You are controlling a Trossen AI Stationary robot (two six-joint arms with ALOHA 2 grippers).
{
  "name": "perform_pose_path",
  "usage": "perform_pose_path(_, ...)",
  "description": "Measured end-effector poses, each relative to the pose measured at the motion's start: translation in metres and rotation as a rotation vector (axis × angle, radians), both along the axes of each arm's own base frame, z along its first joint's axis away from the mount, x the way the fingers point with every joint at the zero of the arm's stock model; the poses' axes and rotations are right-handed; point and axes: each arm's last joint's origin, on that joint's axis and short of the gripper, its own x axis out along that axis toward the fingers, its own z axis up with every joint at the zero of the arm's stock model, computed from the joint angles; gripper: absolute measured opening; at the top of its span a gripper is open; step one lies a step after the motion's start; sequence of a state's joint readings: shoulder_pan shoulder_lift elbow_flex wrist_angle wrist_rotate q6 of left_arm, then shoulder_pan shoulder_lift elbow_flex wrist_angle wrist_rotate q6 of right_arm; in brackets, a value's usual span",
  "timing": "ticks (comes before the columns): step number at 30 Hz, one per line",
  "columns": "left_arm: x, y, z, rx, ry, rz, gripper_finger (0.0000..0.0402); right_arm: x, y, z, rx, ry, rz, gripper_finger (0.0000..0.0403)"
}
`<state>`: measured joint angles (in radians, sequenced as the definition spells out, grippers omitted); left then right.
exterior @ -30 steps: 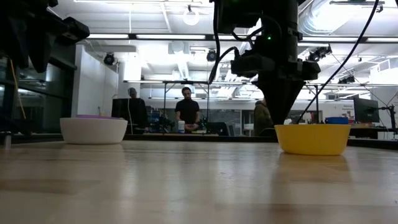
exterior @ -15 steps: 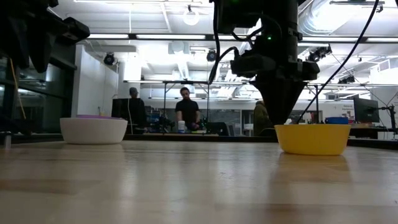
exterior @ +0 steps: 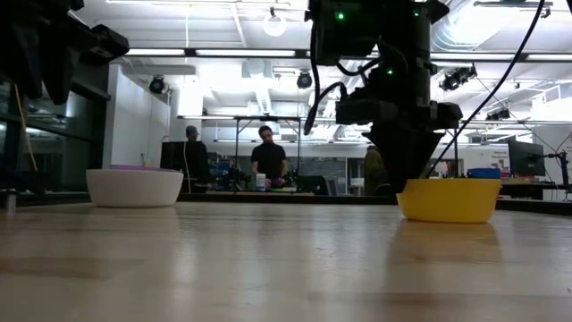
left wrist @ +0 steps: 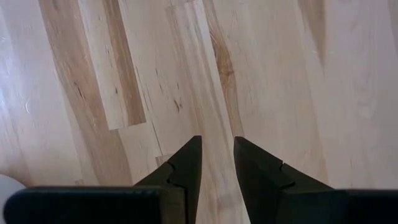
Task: Nest bowls inside each other
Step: Stack the yellow bowl on top of the violet bowl
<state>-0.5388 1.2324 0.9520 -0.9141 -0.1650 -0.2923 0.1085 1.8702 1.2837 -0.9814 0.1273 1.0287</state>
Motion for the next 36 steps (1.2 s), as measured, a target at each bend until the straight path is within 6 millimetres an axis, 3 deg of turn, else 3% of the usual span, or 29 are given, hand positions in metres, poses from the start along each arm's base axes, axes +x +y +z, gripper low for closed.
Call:
perform_pose_path(12,0.0,0.0,0.0,0.001,-0.001,-0.002,0.0093,0.001,-0.004,0.0,0.005,0.0,0.007,0.0009)
perform_pose_path(23,0.0,0.0,0.0,0.001,-0.001,-0.003,0.0093,0.001,-0.002,0.0,0.028,0.007,0.136,0.0005)
perform_pose_path(31,0.0,0.0,0.0,0.016,-0.003,-0.031,0.0093,0.014,0.007,0.002,0.087,-0.103,0.42,0.0004)
perform_pose_path(36,0.0,0.0,0.0,0.019,-0.006,-0.03,0.0093,0.027,0.011,0.021,0.056,-0.178,0.597,0.0003)
